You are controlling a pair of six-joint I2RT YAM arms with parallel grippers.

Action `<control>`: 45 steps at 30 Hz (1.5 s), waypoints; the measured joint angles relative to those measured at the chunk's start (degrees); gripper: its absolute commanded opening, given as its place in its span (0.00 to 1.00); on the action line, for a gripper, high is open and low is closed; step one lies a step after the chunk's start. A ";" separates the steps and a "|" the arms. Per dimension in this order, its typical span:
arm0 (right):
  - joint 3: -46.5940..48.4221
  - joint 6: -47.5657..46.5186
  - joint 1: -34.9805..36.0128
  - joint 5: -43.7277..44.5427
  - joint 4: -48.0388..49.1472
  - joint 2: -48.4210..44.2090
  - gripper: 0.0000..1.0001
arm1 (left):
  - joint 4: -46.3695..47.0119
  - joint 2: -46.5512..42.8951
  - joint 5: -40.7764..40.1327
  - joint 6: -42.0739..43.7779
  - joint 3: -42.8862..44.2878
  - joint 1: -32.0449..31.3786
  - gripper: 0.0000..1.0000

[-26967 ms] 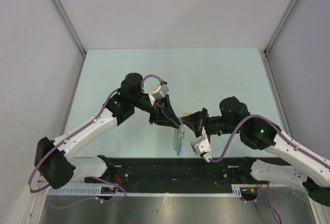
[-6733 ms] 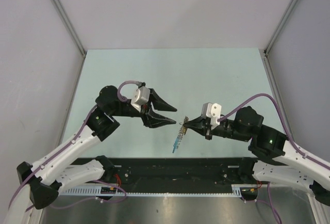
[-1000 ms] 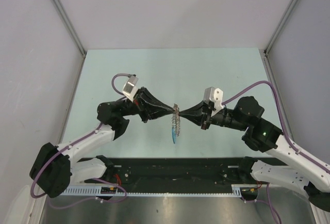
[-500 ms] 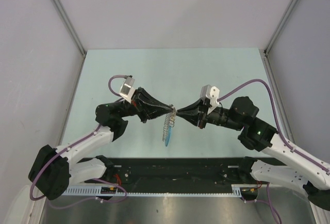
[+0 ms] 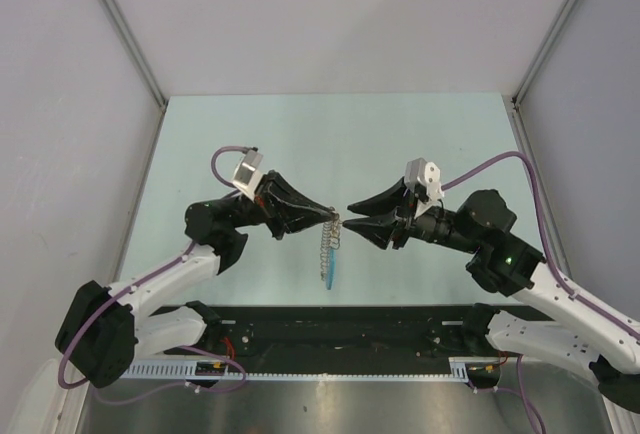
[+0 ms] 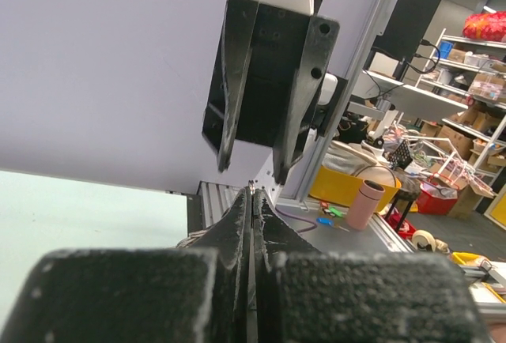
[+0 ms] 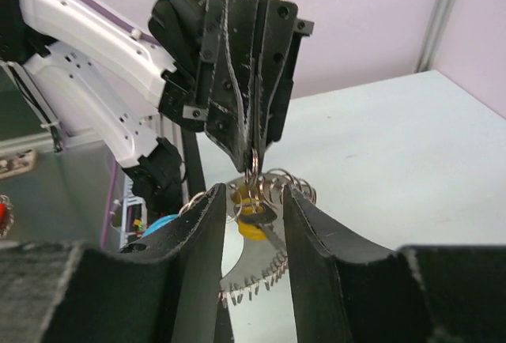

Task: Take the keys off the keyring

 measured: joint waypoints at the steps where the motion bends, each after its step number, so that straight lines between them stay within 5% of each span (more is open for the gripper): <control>1: 0.00 0.68 -0.07 -0.33 0.66 0.07 0.39 | 0.00 -0.04 0.13 -0.04 -0.28 0.00 0.00; 17: 0.00 5.64 -0.46 -2.34 4.83 4.35 0.27 | -0.02 -1.62 0.70 -0.42 -1.16 0.15 0.00; 22: 0.00 5.97 -0.46 -3.02 5.49 4.96 0.17 | -0.02 -1.60 0.76 -0.42 -1.16 0.20 0.00; 25: 0.00 6.08 -0.46 -3.80 6.01 5.49 0.00 | -0.02 -1.60 0.90 -0.39 -1.16 0.33 0.00; 29: 0.00 6.03 -0.46 -4.79 6.25 5.81 0.00 | 0.00 -1.57 1.60 -0.42 -1.16 0.57 0.01; 33: 0.00 4.90 -0.48 -5.38 5.66 5.60 0.00 | 0.04 -1.46 2.56 0.07 -1.16 0.57 0.28; 36: -0.02 2.84 -0.72 -5.57 3.43 4.74 0.00 | -0.11 -1.53 3.93 1.77 -1.11 0.57 0.40; 45: -0.04 -2.82 -5.42 -8.81 -9.03 0.33 0.00 | -23.17 -5.57 5.64 18.69 2.36 0.48 0.47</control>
